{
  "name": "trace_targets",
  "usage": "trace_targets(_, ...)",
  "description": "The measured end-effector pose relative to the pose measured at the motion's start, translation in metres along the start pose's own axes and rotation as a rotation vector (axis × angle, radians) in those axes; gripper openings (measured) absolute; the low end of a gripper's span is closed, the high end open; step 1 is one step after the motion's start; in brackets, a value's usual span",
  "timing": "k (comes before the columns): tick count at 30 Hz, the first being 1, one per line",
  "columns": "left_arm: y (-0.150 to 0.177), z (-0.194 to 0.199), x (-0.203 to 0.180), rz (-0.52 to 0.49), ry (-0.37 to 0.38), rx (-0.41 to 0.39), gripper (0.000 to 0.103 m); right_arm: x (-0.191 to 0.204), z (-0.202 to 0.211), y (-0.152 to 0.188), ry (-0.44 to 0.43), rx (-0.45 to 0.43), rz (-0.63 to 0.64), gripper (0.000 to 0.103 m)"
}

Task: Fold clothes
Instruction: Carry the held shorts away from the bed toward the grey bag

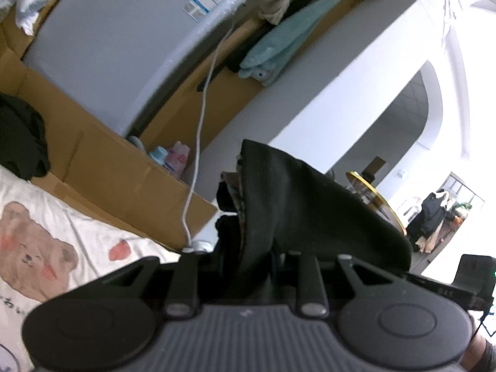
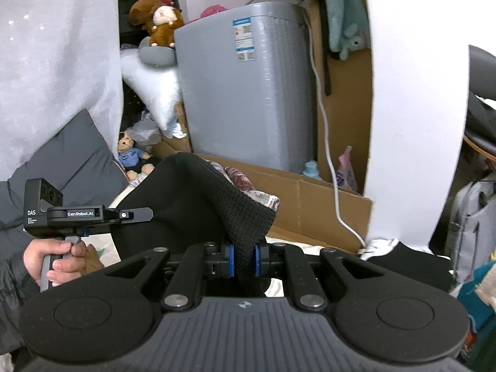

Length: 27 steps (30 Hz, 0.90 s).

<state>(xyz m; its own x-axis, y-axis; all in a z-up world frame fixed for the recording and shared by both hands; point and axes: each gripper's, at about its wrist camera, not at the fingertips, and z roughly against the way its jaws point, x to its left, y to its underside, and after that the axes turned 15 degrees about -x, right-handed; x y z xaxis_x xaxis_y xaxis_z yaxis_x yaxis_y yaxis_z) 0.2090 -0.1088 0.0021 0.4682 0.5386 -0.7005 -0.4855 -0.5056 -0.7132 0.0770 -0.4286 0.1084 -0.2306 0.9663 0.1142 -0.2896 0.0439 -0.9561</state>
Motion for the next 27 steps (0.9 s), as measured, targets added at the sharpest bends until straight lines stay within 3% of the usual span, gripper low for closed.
trace_targets(16,0.063,-0.061,-0.037,0.014,0.062,0.071,0.027,-0.073,0.049,0.024,0.108,-0.030,0.017,0.012)
trace_targets(27,0.074,-0.094,-0.058,0.021,0.090,0.097,0.027,-0.117,0.054,0.010,0.124,-0.065,0.040,0.012)
